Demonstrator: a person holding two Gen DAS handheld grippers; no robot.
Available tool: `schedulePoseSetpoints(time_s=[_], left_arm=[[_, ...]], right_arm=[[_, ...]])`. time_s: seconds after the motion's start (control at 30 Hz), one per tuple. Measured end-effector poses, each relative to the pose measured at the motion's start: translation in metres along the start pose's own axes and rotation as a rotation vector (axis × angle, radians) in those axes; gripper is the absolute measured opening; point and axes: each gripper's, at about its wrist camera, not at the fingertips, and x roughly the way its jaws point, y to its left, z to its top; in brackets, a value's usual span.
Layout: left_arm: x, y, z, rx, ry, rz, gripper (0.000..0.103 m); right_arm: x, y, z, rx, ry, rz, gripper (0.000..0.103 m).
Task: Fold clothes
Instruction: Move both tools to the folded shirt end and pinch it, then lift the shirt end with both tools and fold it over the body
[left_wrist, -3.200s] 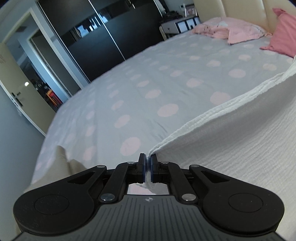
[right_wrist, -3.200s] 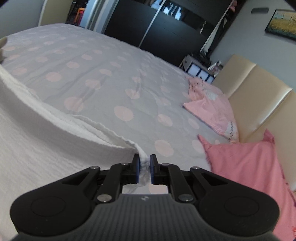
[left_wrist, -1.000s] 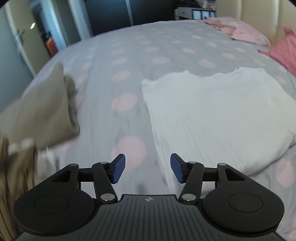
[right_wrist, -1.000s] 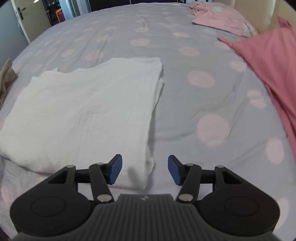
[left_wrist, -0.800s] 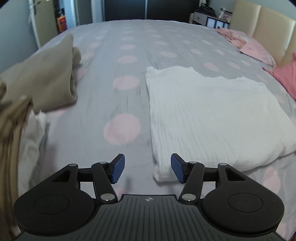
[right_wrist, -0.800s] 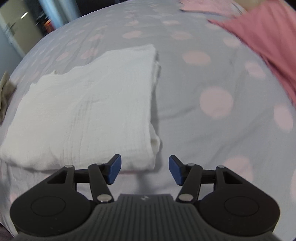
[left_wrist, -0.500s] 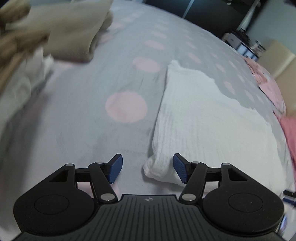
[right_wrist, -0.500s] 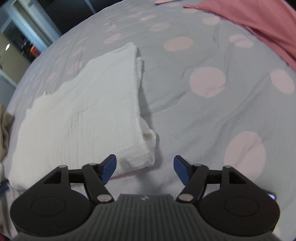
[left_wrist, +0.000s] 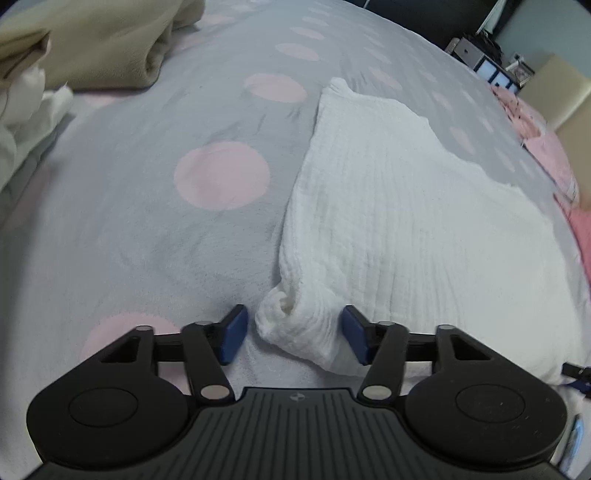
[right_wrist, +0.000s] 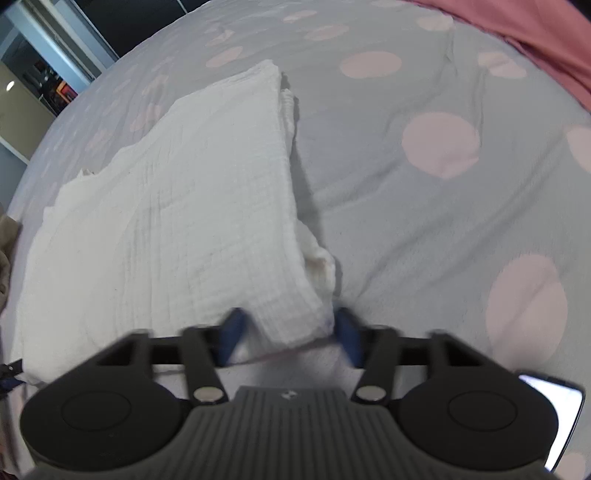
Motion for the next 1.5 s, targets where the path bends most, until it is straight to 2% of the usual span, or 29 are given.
schedulePoseSetpoints(time_s=[0.07, 0.17, 0.27, 0.53, 0.73, 0.93, 1.13, 1.27, 1.5], left_arm=[[-0.002, 0.000, 0.000, 0.010, -0.005, -0.007, 0.028], [-0.005, -0.001, 0.001, 0.022, -0.003, -0.027, 0.016], [-0.011, -0.005, 0.002, 0.045, -0.015, -0.027, 0.010], [-0.052, -0.017, 0.012, 0.121, -0.085, -0.012, 0.007], [-0.088, -0.020, 0.013, 0.160, -0.104, -0.023, 0.007], [-0.118, -0.009, 0.002, 0.162, -0.105, -0.041, 0.007], [-0.142, 0.002, -0.022, 0.167, -0.111, -0.056, 0.007], [-0.143, 0.005, -0.035, 0.172, -0.087, -0.043, 0.007], [-0.111, -0.010, -0.046, 0.303, -0.020, 0.081, 0.007]], right_arm=[[0.000, -0.001, 0.003, 0.009, -0.002, 0.019, 0.013], [-0.003, -0.001, 0.004, 0.006, -0.010, 0.040, 0.011], [-0.011, 0.005, 0.006, -0.026, -0.030, 0.029, 0.010], [-0.051, 0.013, 0.012, -0.074, -0.090, 0.007, 0.009], [-0.087, 0.014, 0.005, -0.104, -0.125, 0.041, 0.009], [-0.111, 0.005, -0.016, -0.120, -0.107, 0.062, 0.009], [-0.125, -0.001, -0.046, -0.157, -0.073, 0.078, 0.009], [-0.125, -0.003, -0.063, -0.187, -0.040, 0.070, 0.009], [-0.096, 0.013, -0.072, -0.338, 0.037, -0.030, 0.009]])
